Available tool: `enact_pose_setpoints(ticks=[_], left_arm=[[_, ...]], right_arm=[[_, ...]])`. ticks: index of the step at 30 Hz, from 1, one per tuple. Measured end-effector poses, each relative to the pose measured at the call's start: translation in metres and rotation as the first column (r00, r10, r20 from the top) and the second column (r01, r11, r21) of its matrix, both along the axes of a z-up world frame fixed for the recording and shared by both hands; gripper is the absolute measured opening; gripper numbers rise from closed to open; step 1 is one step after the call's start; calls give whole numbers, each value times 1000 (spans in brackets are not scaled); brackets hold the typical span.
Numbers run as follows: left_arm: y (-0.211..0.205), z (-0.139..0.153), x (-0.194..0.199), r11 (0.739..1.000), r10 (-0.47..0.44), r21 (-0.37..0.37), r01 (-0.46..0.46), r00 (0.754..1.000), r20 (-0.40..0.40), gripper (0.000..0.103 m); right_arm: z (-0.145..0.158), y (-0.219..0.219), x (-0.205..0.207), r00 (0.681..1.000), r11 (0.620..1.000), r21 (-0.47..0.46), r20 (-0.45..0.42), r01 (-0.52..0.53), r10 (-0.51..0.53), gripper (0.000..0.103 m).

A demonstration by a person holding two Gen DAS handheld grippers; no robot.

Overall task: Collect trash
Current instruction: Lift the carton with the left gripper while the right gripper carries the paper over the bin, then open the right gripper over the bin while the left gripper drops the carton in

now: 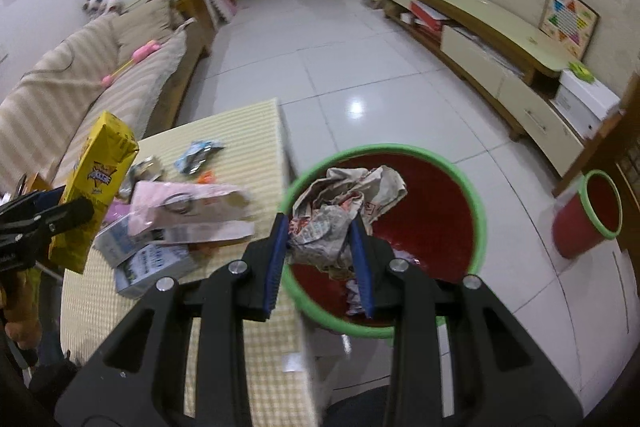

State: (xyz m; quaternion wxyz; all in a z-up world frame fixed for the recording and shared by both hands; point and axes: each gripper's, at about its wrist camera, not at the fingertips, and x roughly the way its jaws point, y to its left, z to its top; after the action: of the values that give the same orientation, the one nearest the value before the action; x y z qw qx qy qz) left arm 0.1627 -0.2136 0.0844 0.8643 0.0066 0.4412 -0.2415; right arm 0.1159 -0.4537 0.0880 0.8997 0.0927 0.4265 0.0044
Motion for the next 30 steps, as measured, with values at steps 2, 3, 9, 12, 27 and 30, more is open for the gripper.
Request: enact_pose_setpoints(ticks=[2,3,9,12,27,30], left_arm=[[-23,-1,8,999,-35,-9,35,999,-10,65],[-32,-2,10,999,-47,-11,47,999,-13,65],[-88,-10,26,991,-126,-45,124,991,-44,65],[-110,-13,34,988,-151,-48,149,987,-51,65],[-152,-33,61,988,-151,-54,145,981,-123,68],[-147,-32,63,990,-127,-71,120,985,-114,89]], right_arm=[[-4,-16,1,1000,1000,12,-5,25,-25,31],[-5,-22,1,999,999,19,-6,33,-33,31],[-13,-53,7,997,997,35,-11,75,-75,31],[-17,-60,10,996,995,46,-16,83,-82,31],[-31,-69,23,997,996,52,-46,72,-69,39],[-30,-68,22,997,996,46,-41,74,-72,55]])
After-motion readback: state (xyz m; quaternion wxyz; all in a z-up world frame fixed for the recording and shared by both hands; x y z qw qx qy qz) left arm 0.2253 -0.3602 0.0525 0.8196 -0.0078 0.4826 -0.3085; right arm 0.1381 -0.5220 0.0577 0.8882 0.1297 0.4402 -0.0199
